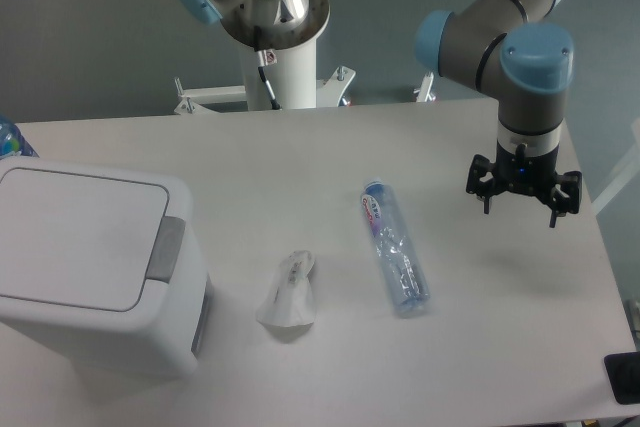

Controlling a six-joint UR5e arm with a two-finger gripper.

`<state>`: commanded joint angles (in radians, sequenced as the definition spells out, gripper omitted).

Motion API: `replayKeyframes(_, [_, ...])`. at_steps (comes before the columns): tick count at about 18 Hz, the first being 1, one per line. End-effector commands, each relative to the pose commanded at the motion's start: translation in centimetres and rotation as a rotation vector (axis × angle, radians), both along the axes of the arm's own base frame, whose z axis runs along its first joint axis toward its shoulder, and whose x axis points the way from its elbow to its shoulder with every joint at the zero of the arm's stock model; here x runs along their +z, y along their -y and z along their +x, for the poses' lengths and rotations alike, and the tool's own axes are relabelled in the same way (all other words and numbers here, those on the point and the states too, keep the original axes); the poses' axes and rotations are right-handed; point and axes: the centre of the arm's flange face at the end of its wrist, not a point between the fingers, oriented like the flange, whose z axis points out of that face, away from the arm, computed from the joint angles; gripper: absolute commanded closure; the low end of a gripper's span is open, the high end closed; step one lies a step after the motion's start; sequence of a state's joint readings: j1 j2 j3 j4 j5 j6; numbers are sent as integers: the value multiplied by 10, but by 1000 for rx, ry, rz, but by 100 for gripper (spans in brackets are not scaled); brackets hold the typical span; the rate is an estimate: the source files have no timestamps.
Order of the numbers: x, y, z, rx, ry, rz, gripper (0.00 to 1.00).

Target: Open the trash can

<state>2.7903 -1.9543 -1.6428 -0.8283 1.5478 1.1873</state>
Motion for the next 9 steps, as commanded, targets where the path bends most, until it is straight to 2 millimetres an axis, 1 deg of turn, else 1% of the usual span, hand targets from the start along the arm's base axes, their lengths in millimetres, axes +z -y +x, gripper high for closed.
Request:
replayKeyframes(6, [0,-7,6,-20,25,62,0])
replayKeyframes(9, [-10,-4,8,-7,58,105,0])
